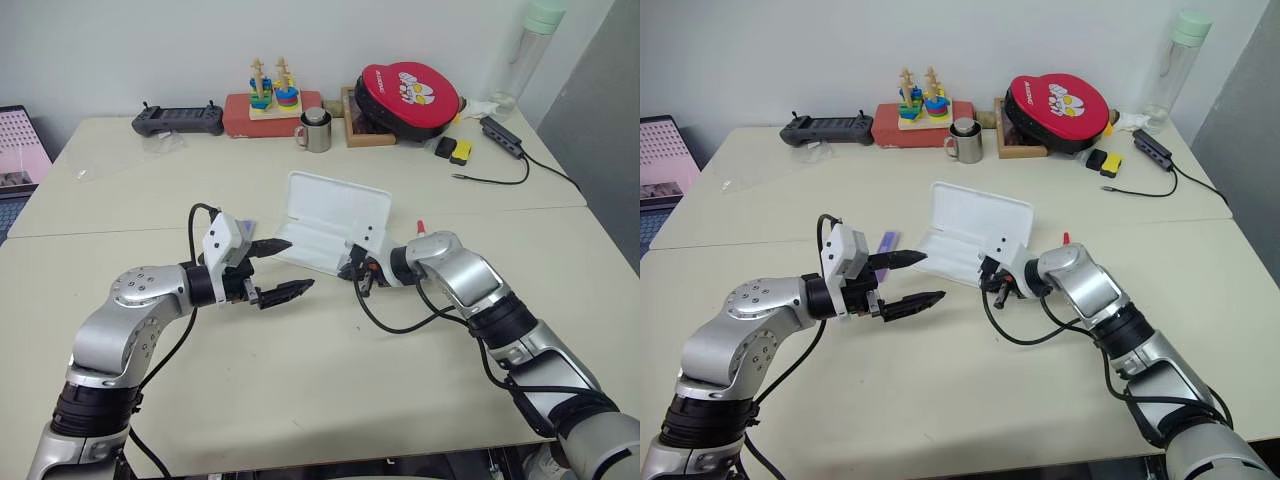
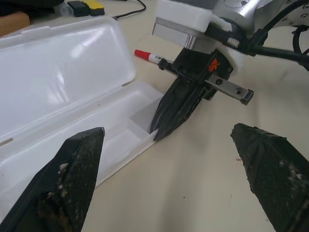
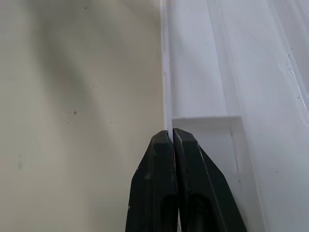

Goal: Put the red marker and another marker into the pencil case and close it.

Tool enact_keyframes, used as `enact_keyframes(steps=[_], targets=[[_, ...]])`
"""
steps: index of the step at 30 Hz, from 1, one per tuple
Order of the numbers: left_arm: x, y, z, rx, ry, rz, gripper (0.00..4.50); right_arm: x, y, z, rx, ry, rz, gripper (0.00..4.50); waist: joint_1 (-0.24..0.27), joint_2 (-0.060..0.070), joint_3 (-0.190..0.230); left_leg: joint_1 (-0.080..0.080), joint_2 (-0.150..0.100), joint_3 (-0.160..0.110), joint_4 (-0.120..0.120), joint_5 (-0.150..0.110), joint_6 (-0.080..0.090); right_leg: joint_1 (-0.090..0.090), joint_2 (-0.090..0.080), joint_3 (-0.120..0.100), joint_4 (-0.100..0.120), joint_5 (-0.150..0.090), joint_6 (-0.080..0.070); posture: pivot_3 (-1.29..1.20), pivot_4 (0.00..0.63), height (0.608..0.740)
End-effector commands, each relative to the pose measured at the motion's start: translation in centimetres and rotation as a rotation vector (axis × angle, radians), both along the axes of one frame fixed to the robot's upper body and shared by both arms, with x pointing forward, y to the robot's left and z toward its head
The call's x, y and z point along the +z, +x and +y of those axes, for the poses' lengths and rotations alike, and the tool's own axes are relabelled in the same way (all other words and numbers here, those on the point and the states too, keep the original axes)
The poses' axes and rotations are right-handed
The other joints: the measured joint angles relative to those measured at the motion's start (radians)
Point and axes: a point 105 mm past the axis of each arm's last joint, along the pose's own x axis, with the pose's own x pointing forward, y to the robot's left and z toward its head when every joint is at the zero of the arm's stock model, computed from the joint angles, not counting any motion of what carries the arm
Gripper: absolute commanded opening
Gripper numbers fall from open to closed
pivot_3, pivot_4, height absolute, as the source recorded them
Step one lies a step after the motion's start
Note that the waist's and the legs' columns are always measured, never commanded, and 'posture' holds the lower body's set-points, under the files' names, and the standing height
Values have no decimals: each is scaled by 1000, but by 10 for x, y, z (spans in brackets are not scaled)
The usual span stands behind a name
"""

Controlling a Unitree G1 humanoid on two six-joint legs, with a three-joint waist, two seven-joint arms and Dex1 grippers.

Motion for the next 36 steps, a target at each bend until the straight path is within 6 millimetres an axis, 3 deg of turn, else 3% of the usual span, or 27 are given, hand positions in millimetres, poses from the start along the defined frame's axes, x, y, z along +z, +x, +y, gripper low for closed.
enact_keyframes(steps=[1,8,15,20,24,30,34,36], targets=[[11,-13,7,2,16,-20,4500,14,-33,9,198,43,-43,27,0,0,0,0,0,0,0,0,0,0,0,0,0,0,0,0,150,740],[9,-27,14,11,41,15,4500,-2,-62,5,323,-10,-15,27,4,0,0,0,0,0,1,0,0,1,0,1,0,0,0,0,150,740],[9,-32,9,-23,61,32,4500,-11,-65,8,332,-26,-17,27,3,0,0,0,0,0,1,0,0,1,0,1,2,0,0,0,150,740],[12,-29,3,-54,79,11,4500,1,-60,5,294,29,-35,1344,4,0,0,0,0,0,2,0,0,1,0,1,2,0,0,0,150,740],[22,-26,-11,-112,57,-26,4500,30,-55,-11,174,191,-38,2367,7,0,0,-2,0,-2,5,0,0,1,0,1,3,0,0,0,150,740],[29,-24,-36,-211,30,-55,4500,55,-41,-61,-153,338,-80,3657,13,0,0,-2,-1,-1,7,0,0,1,-1,1,7,0,0,0,150,740],[30,-22,-49,-267,17,-64,4500,47,-16,-103,-536,313,-125,4460,14,-1,0,-2,-1,0,8,0,0,0,-1,4,9,0,0,0,150,740],[28,-19,-53,-284,27,-71,4500,34,-6,-119,-718,260,-120,4496,13,-1,0,-1,-1,0,8,0,0,0,-1,4,9,0,0,0,150,740]])
